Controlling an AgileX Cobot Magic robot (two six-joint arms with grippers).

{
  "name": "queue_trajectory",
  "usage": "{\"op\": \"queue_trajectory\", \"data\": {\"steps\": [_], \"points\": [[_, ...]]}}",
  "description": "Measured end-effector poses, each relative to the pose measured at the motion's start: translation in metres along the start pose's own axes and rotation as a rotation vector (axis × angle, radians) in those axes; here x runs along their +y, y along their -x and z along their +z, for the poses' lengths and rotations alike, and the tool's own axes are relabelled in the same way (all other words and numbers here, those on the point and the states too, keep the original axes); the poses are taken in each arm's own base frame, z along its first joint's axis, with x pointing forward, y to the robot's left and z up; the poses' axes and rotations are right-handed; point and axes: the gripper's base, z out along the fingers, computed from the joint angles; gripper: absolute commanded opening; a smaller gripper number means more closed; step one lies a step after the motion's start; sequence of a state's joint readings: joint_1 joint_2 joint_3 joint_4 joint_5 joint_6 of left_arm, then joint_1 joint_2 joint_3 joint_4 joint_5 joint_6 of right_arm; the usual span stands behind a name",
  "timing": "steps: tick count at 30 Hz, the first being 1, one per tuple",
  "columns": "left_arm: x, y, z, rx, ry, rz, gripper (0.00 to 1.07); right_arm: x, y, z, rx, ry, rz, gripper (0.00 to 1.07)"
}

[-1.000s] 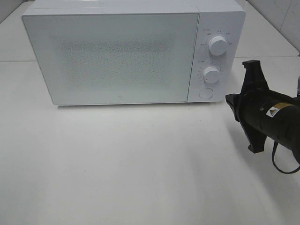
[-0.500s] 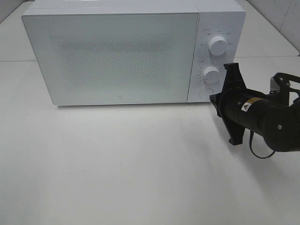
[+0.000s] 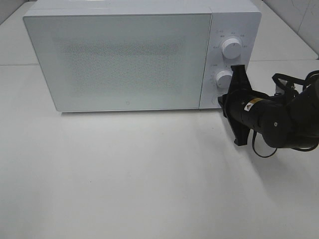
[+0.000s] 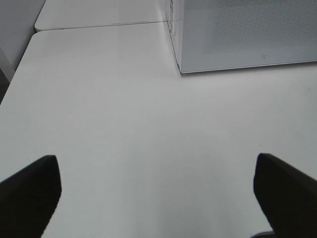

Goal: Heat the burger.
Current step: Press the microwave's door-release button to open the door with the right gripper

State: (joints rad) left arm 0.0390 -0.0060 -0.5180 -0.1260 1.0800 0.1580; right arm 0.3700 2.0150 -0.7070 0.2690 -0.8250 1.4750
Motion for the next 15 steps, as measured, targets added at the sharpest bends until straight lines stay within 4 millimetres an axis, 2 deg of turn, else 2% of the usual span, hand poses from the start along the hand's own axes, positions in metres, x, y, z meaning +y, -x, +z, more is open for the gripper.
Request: {"op": "queue_trajectory", "data": {"steps": [15], "points": [[0.000,0.000,0.000,0.000,0.000,0.000,0.98,-0.005,0.003,0.017,-0.030,-0.017,0.023,0.00]]}}
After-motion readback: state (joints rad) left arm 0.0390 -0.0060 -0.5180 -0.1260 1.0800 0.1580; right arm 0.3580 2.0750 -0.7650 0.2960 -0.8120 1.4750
